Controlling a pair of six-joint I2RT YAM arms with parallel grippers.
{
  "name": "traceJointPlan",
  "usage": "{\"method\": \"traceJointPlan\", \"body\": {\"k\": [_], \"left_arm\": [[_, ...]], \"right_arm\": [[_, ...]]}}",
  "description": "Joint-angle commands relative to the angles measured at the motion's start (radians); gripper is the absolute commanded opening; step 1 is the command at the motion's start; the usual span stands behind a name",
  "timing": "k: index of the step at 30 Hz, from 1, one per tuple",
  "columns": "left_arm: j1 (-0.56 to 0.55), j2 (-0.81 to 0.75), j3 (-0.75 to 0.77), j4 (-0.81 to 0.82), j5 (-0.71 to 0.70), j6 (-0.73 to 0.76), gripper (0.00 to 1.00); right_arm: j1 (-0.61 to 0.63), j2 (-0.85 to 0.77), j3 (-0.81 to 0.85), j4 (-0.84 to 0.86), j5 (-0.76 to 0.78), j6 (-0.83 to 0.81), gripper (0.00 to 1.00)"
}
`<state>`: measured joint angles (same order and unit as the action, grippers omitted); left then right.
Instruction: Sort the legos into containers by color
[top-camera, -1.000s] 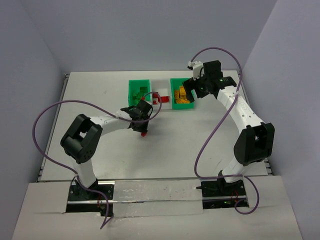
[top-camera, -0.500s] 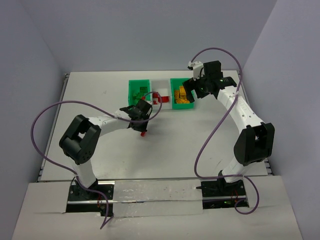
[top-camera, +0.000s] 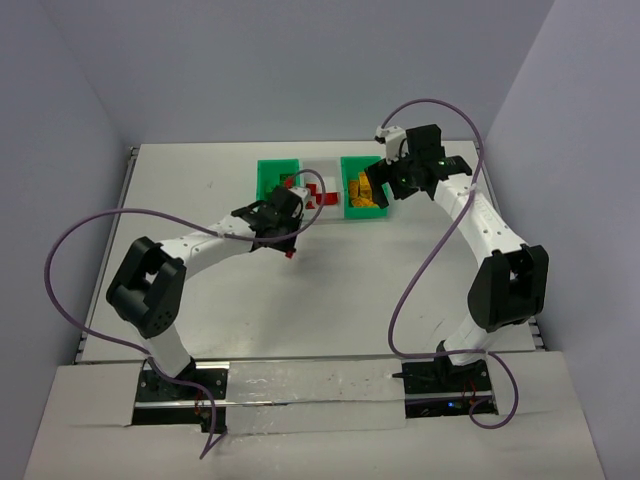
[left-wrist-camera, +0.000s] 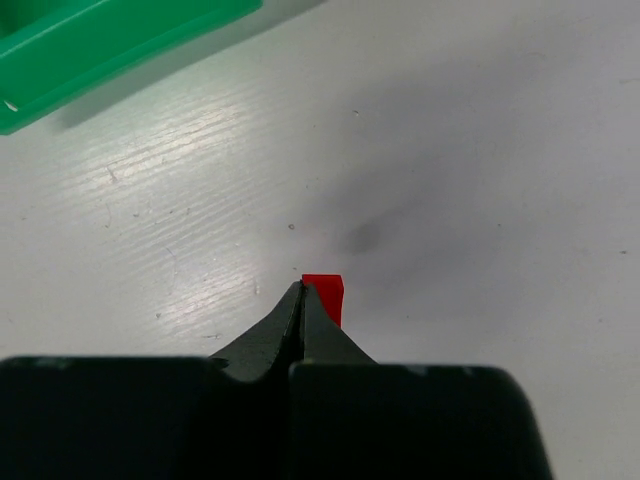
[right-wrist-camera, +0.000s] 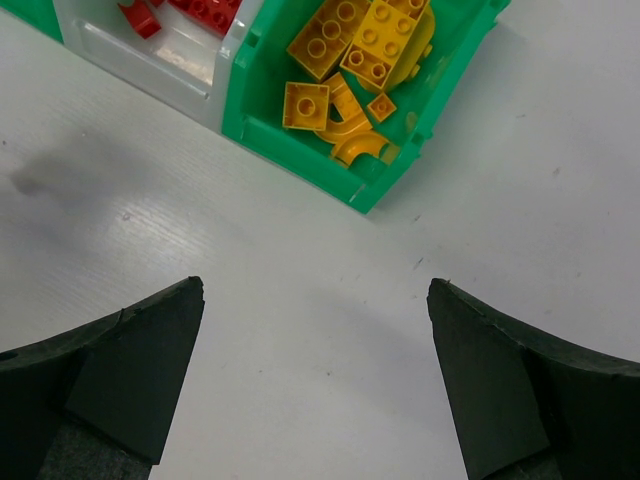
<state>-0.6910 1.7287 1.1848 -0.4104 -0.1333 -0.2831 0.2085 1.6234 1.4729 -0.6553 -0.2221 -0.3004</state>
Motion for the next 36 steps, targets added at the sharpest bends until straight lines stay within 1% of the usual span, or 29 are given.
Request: {"method": "traceJointPlan", "body": {"k": [1, 4, 11, 13, 16, 18, 19, 20, 22, 23, 24, 25, 26, 27, 28, 29, 30, 31, 32, 33, 34, 36], "left_arm": [[0.001, -0.035, 0.121, 0.009, 0.005, 0.029, 0.0], [0.003, -0.003, 0.221, 0.024, -0.025, 0.045, 0.0], [0.023, 0.155, 0.462, 0.091, -0.064, 0.07, 0.0], [0.035, 0.204, 0.523, 0.144, -0.085, 0.086, 0.0], [0.049, 0.299, 0.608, 0.162, -0.101, 0.112, 0.0], [0.064, 0.365, 0.715, 0.16, -0.097, 0.125, 0.0], [0.064, 0.382, 0.717, 0.16, -0.095, 0.13, 0.0], [0.071, 0.396, 0.749, 0.16, -0.087, 0.135, 0.0], [0.074, 0.396, 0.746, 0.168, -0.031, 0.163, 0.0], [0.073, 0.377, 0.691, 0.176, 0.0, 0.185, 0.19], [0.066, 0.319, 0.593, 0.217, 0.059, 0.214, 0.44], [0.065, 0.276, 0.582, 0.252, 0.087, 0.228, 0.47], [0.058, 0.232, 0.522, 0.283, 0.111, 0.24, 0.55], [0.033, 0.155, 0.413, 0.32, 0.139, 0.273, 0.66], [-0.007, 0.113, 0.313, 0.337, 0.14, 0.312, 0.75], [-0.011, 0.078, 0.302, 0.351, 0.139, 0.32, 0.75], [-0.039, 0.029, 0.236, 0.356, 0.138, 0.301, 0.79], [-0.05, 0.005, 0.206, 0.357, 0.139, 0.271, 0.81], [-0.057, -0.025, 0.171, 0.341, 0.139, 0.207, 0.85], [-0.059, -0.04, 0.141, 0.33, 0.169, 0.184, 0.89], [-0.059, -0.061, 0.126, 0.325, 0.18, 0.163, 0.91], [-0.059, -0.086, 0.091, 0.32, 0.198, 0.147, 0.96]], "right_arm": [[-0.01, -0.06, -0.003, 0.041, 0.008, 0.004, 1.0], [-0.026, -0.061, 0.0, 0.045, -0.012, 0.027, 1.0], [-0.06, -0.087, -0.018, 0.043, -0.029, 0.043, 1.0], [-0.07, -0.097, -0.024, 0.04, -0.03, 0.043, 1.0], [-0.081, -0.104, -0.028, 0.039, -0.034, 0.043, 1.0], [-0.089, -0.111, -0.037, 0.036, -0.037, 0.041, 1.0], [-0.09, -0.114, -0.04, 0.036, -0.036, 0.04, 1.0], [-0.092, -0.116, -0.043, 0.034, -0.034, 0.038, 1.0], [-0.098, -0.123, -0.057, 0.034, -0.031, 0.032, 1.0], [-0.1, -0.126, -0.062, 0.033, -0.03, 0.029, 1.0], [-0.108, -0.132, -0.07, 0.031, -0.032, 0.026, 1.0], [-0.109, -0.135, -0.076, 0.031, -0.033, 0.026, 1.0], [-0.116, -0.137, -0.081, 0.027, -0.038, 0.027, 1.0], [-0.131, -0.141, -0.091, 0.014, -0.052, 0.03, 1.0], [-0.143, -0.144, -0.101, 0.0, -0.062, 0.03, 1.0], [-0.152, -0.147, -0.112, -0.001, -0.08, 0.026, 1.0], [-0.161, -0.159, -0.142, -0.023, -0.101, 0.019, 1.0], [-0.162, -0.165, -0.165, -0.033, -0.104, 0.018, 1.0], [-0.161, -0.188, -0.217, -0.047, -0.114, 0.003, 1.0], [-0.161, -0.203, -0.25, -0.07, -0.123, -0.011, 1.0], [-0.159, -0.221, -0.289, -0.089, -0.147, -0.029, 1.0], [-0.151, -0.237, -0.33, -0.156, -0.163, -0.122, 1.0]]}}
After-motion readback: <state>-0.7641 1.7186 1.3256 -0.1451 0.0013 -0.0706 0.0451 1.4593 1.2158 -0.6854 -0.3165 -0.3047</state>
